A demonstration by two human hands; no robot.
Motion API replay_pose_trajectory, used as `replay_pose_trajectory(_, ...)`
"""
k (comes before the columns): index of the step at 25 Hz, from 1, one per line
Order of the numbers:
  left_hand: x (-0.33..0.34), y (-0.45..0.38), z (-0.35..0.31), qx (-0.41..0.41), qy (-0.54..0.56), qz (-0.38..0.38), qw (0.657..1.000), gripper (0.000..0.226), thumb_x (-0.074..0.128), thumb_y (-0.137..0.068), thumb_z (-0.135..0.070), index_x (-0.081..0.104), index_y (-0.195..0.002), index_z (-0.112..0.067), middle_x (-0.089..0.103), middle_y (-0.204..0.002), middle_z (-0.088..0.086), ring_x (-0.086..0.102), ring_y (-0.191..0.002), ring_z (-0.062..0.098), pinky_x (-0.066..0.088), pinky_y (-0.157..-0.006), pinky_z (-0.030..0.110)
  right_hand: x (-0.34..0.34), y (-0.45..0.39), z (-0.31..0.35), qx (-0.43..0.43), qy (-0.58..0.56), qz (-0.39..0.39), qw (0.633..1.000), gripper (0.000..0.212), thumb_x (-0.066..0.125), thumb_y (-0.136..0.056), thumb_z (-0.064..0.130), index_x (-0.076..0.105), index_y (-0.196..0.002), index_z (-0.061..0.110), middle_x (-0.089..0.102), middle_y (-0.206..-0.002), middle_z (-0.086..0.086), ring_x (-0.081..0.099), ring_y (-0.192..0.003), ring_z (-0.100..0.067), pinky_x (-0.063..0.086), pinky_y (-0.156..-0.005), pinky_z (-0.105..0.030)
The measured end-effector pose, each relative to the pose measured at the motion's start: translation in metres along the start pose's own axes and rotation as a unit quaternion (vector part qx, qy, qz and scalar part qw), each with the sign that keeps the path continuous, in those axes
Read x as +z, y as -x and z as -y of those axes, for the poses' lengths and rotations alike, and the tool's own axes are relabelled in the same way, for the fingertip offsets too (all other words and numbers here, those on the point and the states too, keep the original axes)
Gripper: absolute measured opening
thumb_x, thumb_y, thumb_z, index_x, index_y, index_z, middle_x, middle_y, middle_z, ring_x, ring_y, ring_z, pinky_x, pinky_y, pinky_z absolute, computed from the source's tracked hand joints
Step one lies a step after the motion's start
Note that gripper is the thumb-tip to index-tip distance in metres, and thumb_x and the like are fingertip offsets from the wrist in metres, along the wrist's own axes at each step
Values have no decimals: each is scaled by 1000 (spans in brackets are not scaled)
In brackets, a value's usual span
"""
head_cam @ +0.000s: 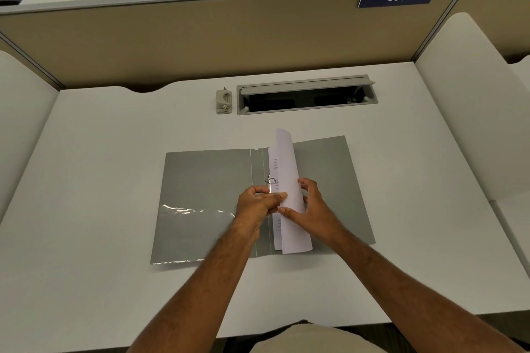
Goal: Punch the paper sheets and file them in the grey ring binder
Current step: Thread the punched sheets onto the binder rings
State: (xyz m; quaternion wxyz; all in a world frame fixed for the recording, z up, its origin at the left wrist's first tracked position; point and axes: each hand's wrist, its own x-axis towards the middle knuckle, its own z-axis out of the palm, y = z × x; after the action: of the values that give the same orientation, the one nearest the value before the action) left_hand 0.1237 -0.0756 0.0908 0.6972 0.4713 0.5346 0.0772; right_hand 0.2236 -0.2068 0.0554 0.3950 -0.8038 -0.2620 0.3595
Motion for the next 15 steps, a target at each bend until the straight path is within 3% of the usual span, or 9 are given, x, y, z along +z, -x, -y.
replay_pose_trajectory(7,-5,0,0,37,-18,10,999,41,91,-73,-20,64,-103,-12,75,-91,8,74,-87,22,64,-76,34,-1,1,-1,22,-13,2,1000,91,76,-79,56,19,-146,32,38,-149,1,52,-124,-21,53,-101,-44)
replay_pose_trajectory(15,-43,7,-19,159,-110,9,981,26,76,-91,-19,66,-114,-20,70,-99,4,72,-92,19,63,-80,34,-11,4,-7,43,-72,17,996,88,76,-81,54,20,-146,35,44,-146,2,55,-123,-20,54,-100,-44)
